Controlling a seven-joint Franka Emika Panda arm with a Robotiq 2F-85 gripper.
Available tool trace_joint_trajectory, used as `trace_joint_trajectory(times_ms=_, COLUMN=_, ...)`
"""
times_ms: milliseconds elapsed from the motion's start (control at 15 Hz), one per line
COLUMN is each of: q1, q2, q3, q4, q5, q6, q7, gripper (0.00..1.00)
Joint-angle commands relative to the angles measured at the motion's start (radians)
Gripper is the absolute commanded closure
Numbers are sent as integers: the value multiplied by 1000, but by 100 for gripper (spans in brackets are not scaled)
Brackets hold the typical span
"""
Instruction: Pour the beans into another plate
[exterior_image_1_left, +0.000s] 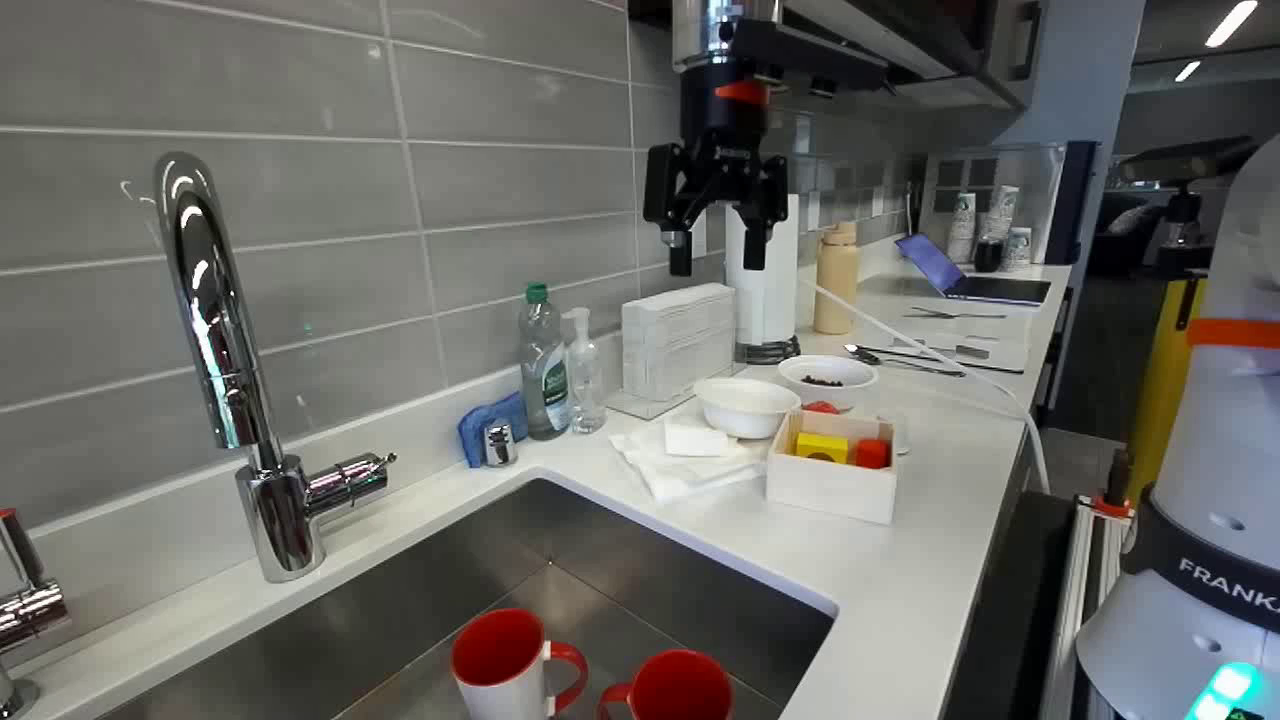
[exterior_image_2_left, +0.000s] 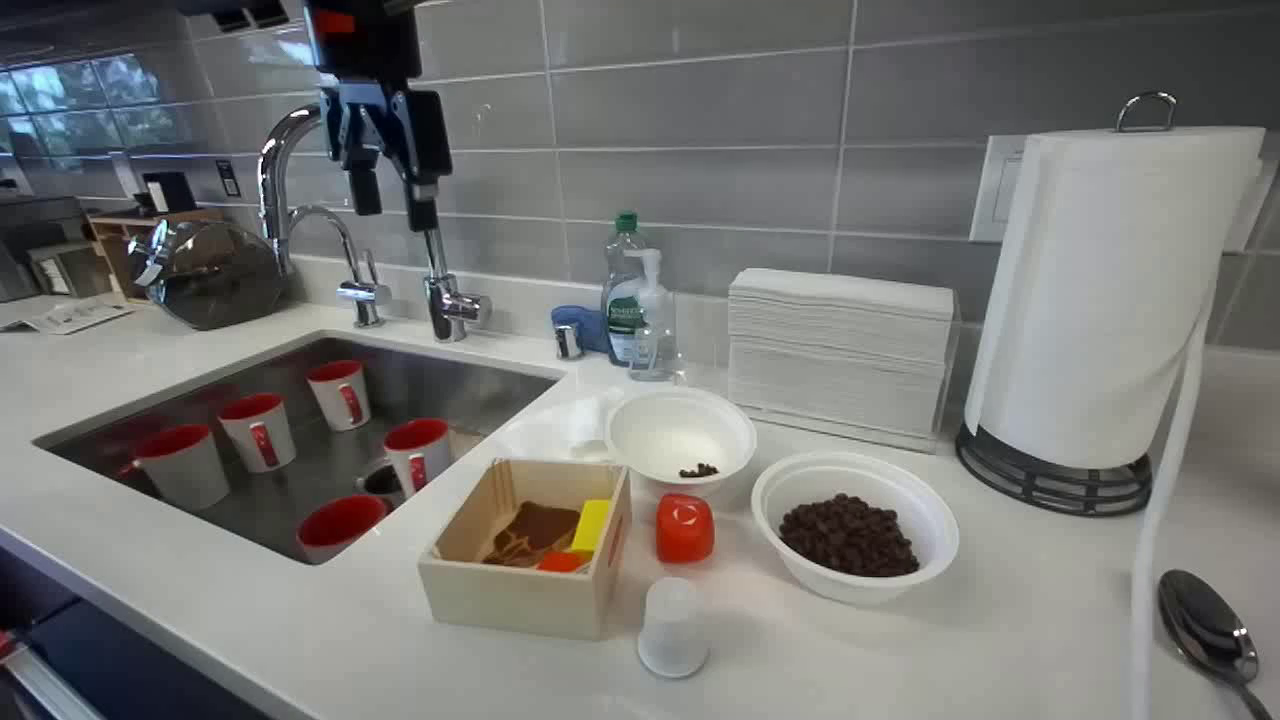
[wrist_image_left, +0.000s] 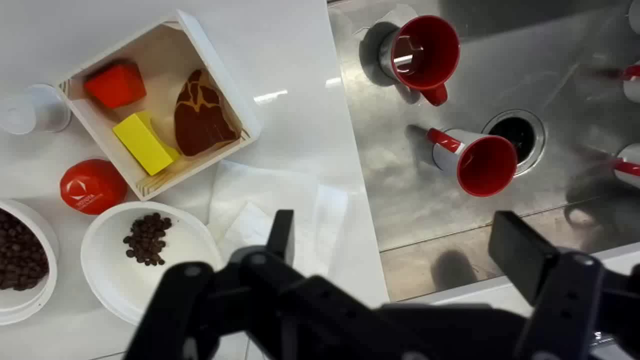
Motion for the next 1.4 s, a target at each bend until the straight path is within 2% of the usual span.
trace_joint_trajectory(times_ms=0, q1=0, q2=0, q3=-1, q4=2, q5=-1, q6=-2, q7=0, gripper=0)
trace_joint_trajectory(times_ms=333, q1=0, q2=0, q3=-1, q4=2, q5=-1, q6=-2, q7=0, gripper=0)
trace_joint_trajectory(times_ms=467, q1=-9, q2=-9, q3=-10, q4=3, q5=-33, q6=16, q7=-37, gripper=0)
trace_joint_trajectory(times_ms=867, q1=-74, q2=13, q3=-67, q4=19, q5=-302, q6=3, q7=-239, gripper=0)
trace_joint_trajectory(times_ms=1067, q1=-108, q2=29, q3=-129, q4=-1, q5=-430, q6=69, q7=-366, gripper=0)
trace_joint_trajectory(times_ms=1333, q1=-150, q2=62, q3=-227, q4=-47, q5=-562, q6=215, q7=-536, gripper=0)
